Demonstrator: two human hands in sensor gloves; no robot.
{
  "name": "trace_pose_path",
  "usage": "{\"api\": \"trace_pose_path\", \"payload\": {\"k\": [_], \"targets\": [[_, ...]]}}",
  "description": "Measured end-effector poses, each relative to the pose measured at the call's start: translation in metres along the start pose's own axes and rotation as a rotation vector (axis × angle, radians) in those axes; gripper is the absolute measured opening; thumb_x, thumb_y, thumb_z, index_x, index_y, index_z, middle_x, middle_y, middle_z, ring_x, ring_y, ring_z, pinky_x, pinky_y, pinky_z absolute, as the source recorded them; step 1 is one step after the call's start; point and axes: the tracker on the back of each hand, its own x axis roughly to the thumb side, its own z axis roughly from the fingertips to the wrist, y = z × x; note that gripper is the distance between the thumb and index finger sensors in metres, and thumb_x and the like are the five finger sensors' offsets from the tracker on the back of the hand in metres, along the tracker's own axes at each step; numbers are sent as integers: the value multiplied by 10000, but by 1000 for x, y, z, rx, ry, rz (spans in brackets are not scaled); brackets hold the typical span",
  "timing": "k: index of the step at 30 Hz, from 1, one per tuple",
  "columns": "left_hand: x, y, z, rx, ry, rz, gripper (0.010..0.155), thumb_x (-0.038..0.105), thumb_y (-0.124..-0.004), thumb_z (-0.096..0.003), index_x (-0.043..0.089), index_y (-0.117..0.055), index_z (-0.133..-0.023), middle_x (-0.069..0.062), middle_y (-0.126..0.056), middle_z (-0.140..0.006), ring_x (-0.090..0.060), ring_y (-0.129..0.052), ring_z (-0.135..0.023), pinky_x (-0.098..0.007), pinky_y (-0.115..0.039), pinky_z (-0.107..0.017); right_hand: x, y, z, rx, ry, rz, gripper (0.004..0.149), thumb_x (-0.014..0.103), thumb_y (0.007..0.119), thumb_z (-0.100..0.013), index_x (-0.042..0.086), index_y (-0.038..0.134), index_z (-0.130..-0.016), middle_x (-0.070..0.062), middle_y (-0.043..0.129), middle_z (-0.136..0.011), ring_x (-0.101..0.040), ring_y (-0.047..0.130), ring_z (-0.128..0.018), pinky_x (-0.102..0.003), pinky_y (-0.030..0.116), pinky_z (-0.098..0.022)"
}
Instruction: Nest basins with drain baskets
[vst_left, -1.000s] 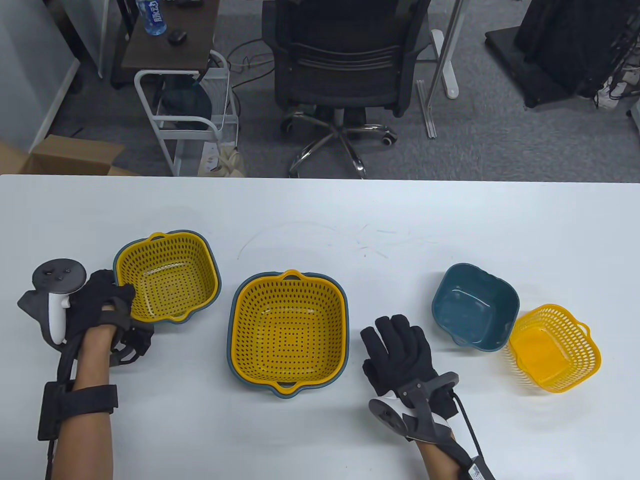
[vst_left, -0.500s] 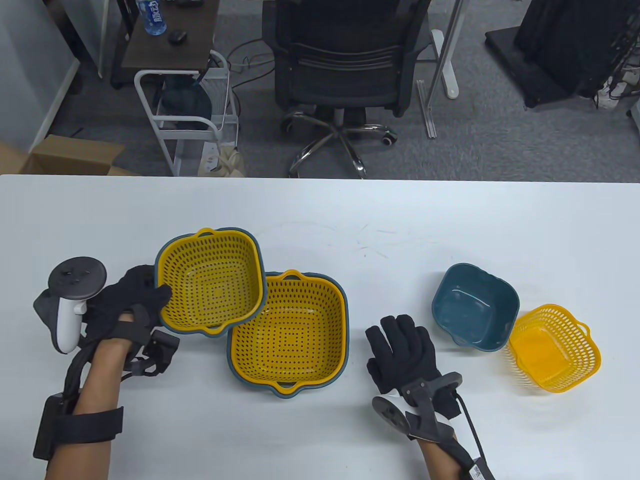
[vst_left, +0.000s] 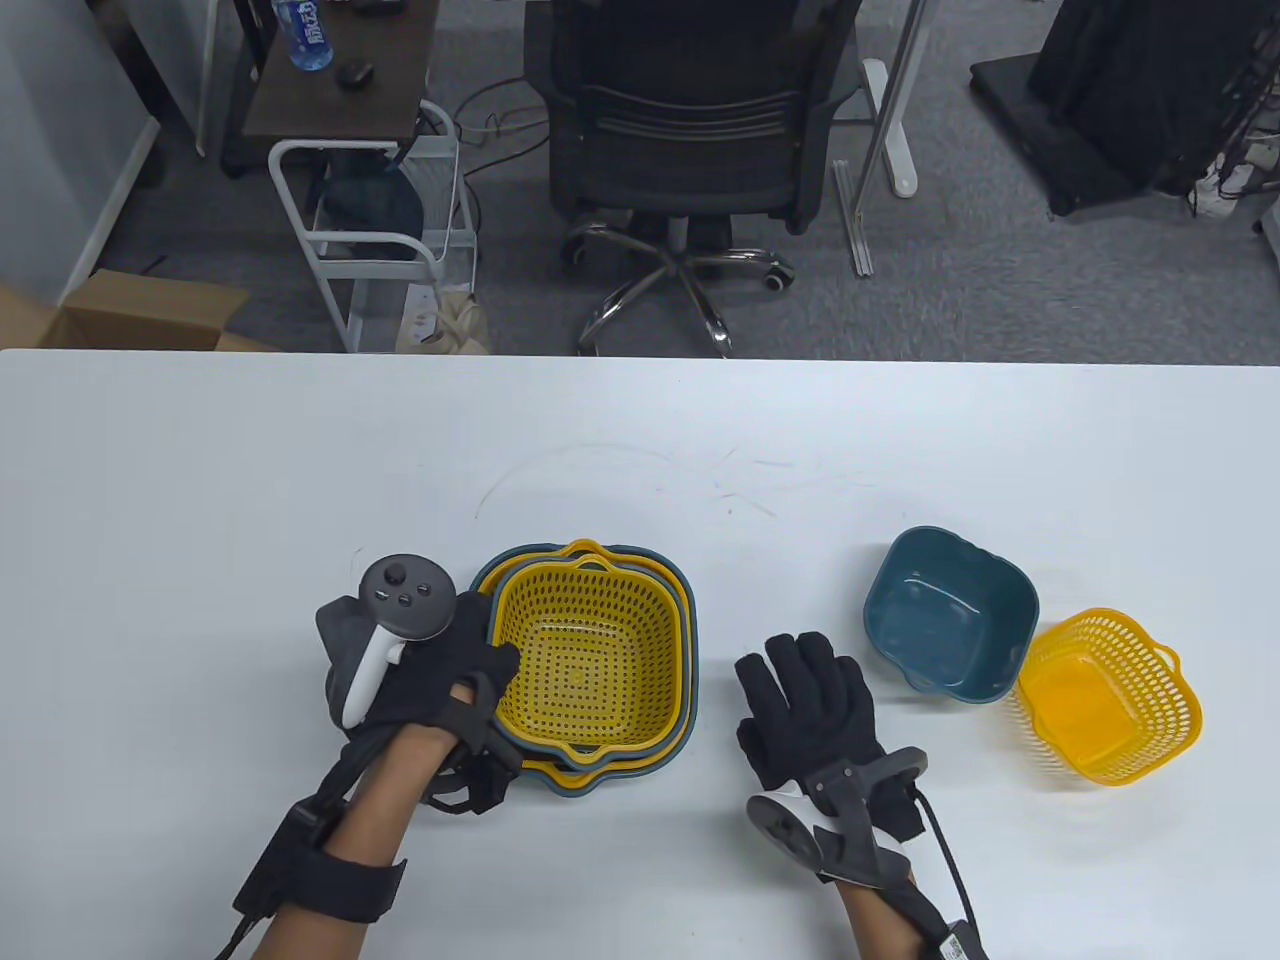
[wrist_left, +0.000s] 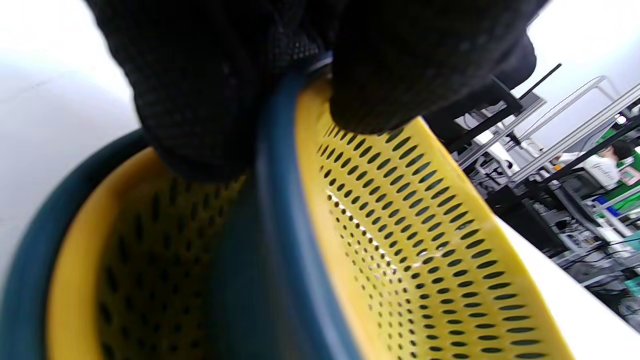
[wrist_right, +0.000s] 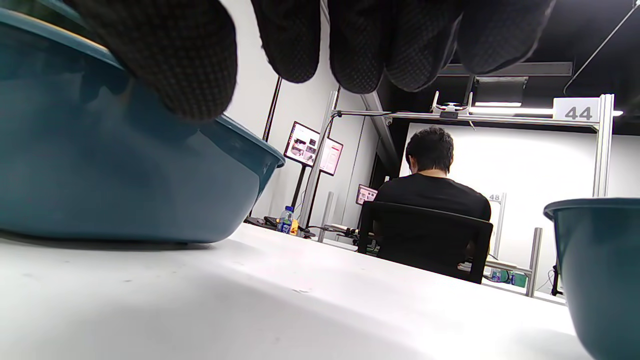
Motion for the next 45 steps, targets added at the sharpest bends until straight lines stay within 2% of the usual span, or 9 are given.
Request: {"api": "trace_pose_path", "payload": {"k": [5, 6, 7, 8, 9, 16, 26, 33, 45], "targets": [[2, 0, -1, 14, 14, -35, 701, 348, -937, -455, 72, -648, -1031, -128, -847, -917, -273, -1042, -568, -250, -1008, -332, 0, 0, 0, -1, -3, 7, 705, 392, 852, -448, 105, 579, -1031, -232, 581, -1065, -525, 579, -958, -677, 571, -677], [2, -1, 0, 22, 12, -69, 656, 6, -987, -480, 73, -642, -1034, -128, -843, -921, -276, -1040, -577, -256, -1009, -340, 0, 0, 0, 0, -3, 6, 703, 393, 851, -449, 104, 581, -1030, -232, 580, -1066, -525, 578, -959, -677, 571, -677], [3, -1, 1, 29, 10, -99, 711, 358, -933, -453, 77, -639, -1036, -125, -842, -923, -281, -1037, -586, -260, -1010, -355, 0, 0, 0, 1, -4, 8, 703, 392, 852, -449, 105, 581, -1030, -232, 581, -1066, -526, 579, -958, -677, 571, -677], [4, -1, 3, 34, 9, -120, 664, 22, -988, -477, 78, -637, -1038, -128, -838, -927, -283, -1034, -595, -277, -1006, -368, 0, 0, 0, 2, -4, 9, 705, 393, 852, -448, 104, 580, -1031, -233, 580, -1066, -526, 580, -957, -677, 572, -677], [4, 0, 5, 40, -1, -137, 734, 397, -930, -447, 79, -639, -1040, -132, -835, -931, -295, -1026, -607, -302, -995, -383, 0, 1, 0, 3, -4, 10, 706, 393, 852, -448, 104, 579, -1031, -232, 580, -1066, -527, 578, -958, -677, 571, -677], [2, 16, 28, 164, -90, -228, 777, 486, -896, -443, 101, -617, -1058, -132, -790, -973, -335, -977, -680, -383, -930, -461, -1, -2, 0, -6, 0, 14, 706, 391, 854, -446, 101, 581, -1030, -234, 582, -1065, -527, 581, -956, -679, 572, -674], [-62, -9, 58, 607, -313, -401, 787, 585, -787, -463, 178, -560, -1097, -126, -644, -1113, -430, -772, -920, -546, -736, -650, -17, -10, 3, -41, 65, -5, 712, 384, 859, -444, 85, 581, -1027, -246, 587, -1055, -536, 592, -942, -681, 581, -661], [-112, -23, 38, 652, -330, -480, 787, 597, -756, -468, 197, -528, -1106, -152, -524, -1179, -489, -619, -1014, -604, -633, -699, -19, -8, 3, -29, 83, 0, 723, 384, 860, -443, 75, 572, -1030, -250, 587, -1053, -536, 592, -941, -682, 582, -659], [-114, -30, 37, 608, -348, -523, 792, 607, -746, -464, 208, -519, -1110, -162, -473, -1200, -505, -554, -1045, -626, -589, -713, -25, -4, 2, -20, 126, 29, 753, 382, 862, -442, 48, 543, -1036, -255, 588, -1049, -542, 604, -931, -684, 592, -649]]}}
